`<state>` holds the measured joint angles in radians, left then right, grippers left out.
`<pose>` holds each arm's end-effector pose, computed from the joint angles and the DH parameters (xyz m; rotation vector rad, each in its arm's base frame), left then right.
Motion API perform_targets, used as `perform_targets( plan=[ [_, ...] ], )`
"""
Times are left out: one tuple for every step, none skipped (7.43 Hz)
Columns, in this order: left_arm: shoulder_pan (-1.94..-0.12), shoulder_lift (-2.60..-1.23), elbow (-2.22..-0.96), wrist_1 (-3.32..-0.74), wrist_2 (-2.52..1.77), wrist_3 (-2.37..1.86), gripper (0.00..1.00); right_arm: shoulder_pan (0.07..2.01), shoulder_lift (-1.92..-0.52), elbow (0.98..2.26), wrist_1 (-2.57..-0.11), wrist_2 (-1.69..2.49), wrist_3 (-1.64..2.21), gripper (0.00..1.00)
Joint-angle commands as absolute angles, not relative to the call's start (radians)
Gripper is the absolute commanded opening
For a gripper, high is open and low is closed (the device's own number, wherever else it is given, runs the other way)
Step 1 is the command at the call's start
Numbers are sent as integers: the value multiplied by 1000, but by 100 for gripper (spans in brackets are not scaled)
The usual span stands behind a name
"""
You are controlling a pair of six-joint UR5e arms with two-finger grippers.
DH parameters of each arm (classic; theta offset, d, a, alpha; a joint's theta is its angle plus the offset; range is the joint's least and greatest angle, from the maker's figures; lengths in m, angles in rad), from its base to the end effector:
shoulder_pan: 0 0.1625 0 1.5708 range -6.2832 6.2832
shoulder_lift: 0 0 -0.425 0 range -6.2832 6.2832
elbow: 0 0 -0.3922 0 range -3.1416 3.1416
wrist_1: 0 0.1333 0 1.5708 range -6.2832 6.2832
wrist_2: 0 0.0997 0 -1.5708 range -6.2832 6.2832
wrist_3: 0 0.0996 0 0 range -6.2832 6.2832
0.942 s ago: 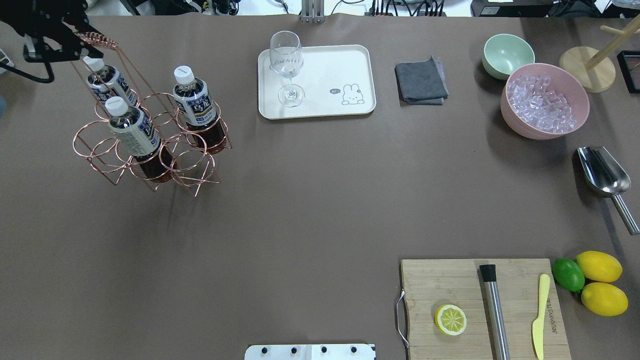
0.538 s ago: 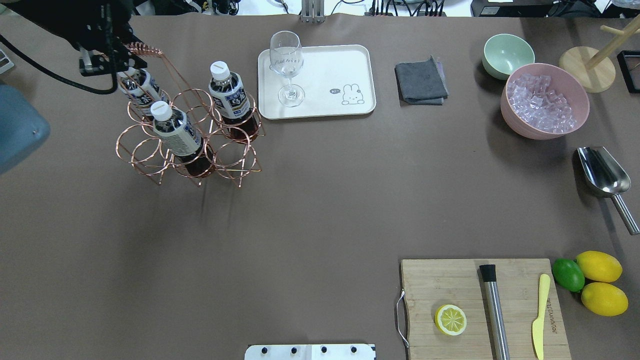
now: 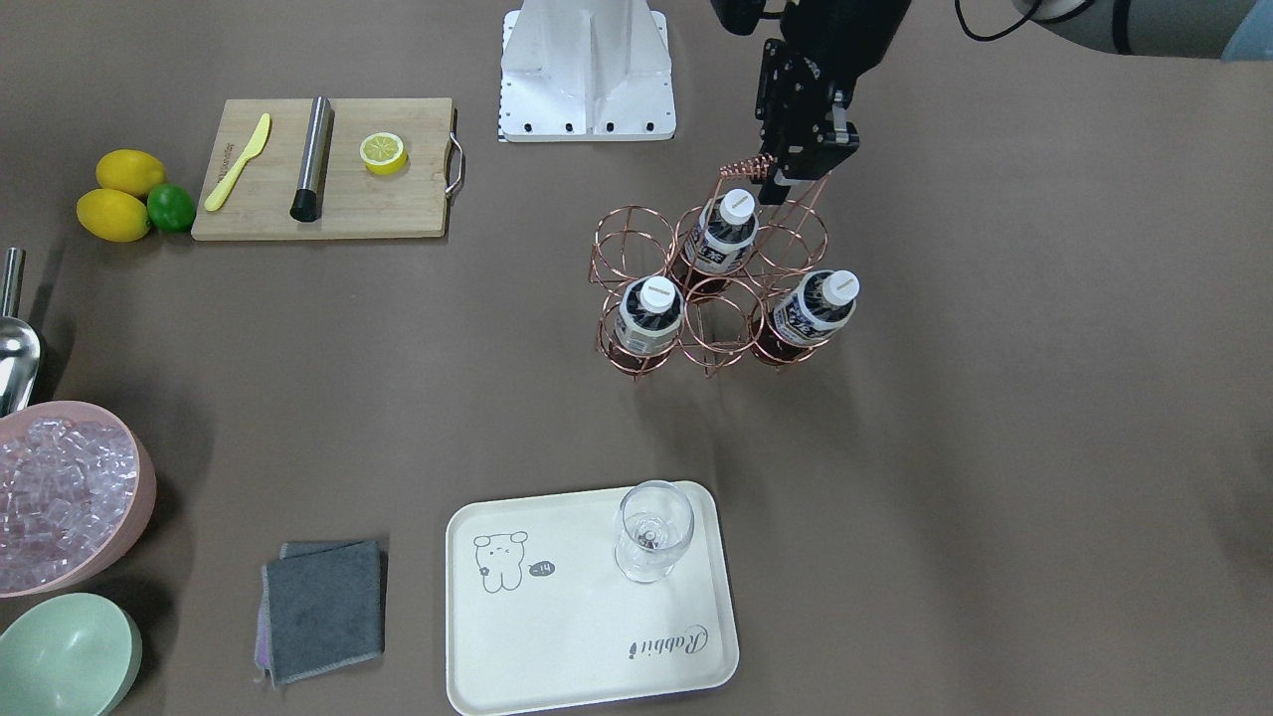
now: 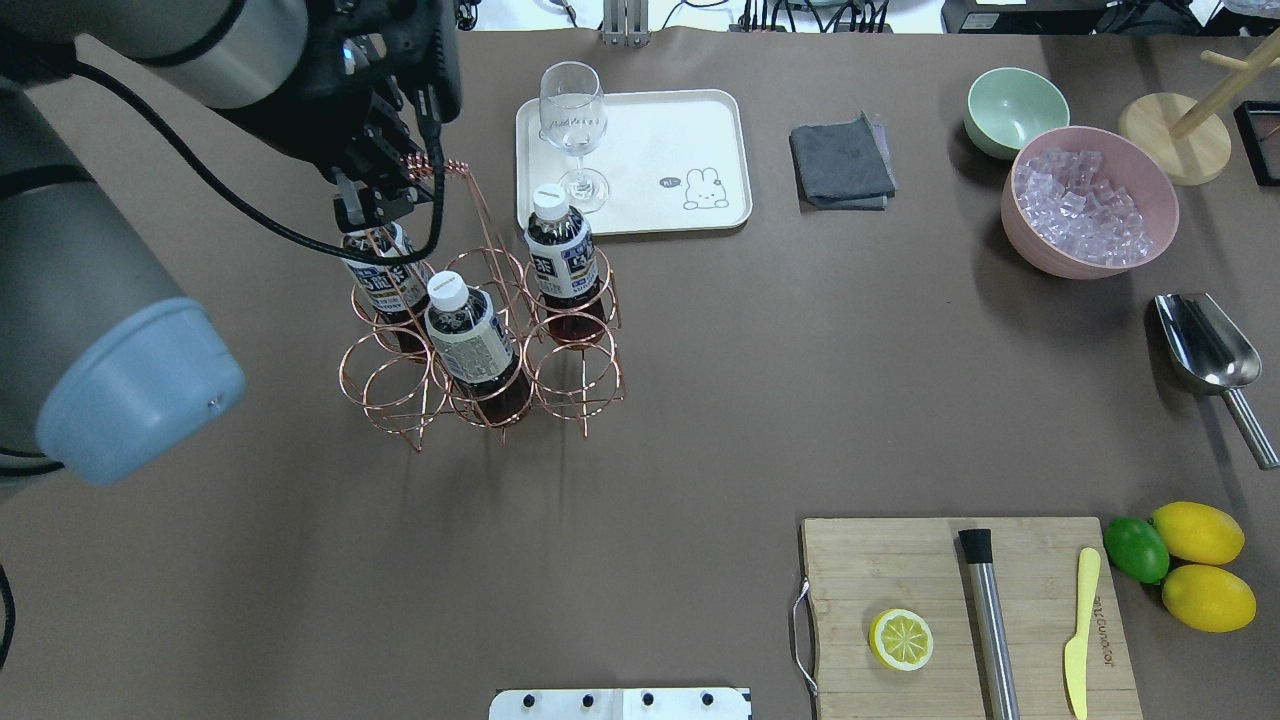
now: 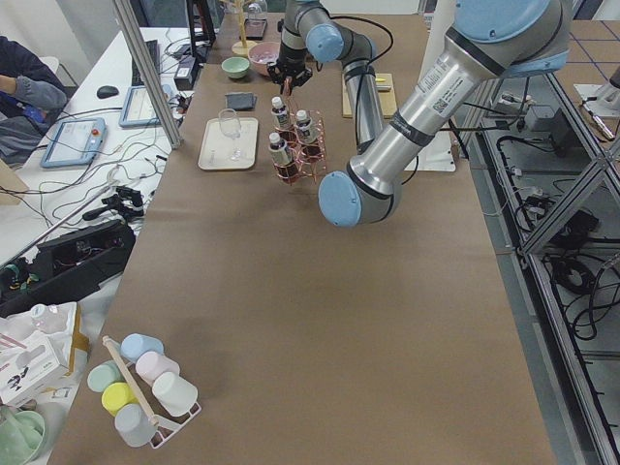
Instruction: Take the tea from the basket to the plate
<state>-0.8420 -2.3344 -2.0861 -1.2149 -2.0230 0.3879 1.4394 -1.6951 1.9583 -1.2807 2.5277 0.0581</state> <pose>0.2916 -0.4614 0.0684 0.8812 0.6076 1.2245 -0.0063 -0.4440 0.4786 0.4204 -0.9775 -0.3308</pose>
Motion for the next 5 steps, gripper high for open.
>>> perform_targets(
  plan=[
    [-737,-2428,-2076,-1160,-1919,331,0,1437,-1706,1951,-1258,2531,55,100],
    [-706,-2466,-2059,-1138,-1899,304,0,1437,-1706,1953,-1258,2531,52,100],
    [-671,-2491,-2043,-1131,-1876,272,0,1436,-1706,1950,-1224,2533,60,100],
    [-629,-2505,-2033,-1126,-1872,262,0,1431,-1704,1950,-1198,2530,60,100],
    [-611,-2519,-2005,-1126,-1871,232,0,1430,-1704,1950,-1181,2531,58,100]
  ],
)
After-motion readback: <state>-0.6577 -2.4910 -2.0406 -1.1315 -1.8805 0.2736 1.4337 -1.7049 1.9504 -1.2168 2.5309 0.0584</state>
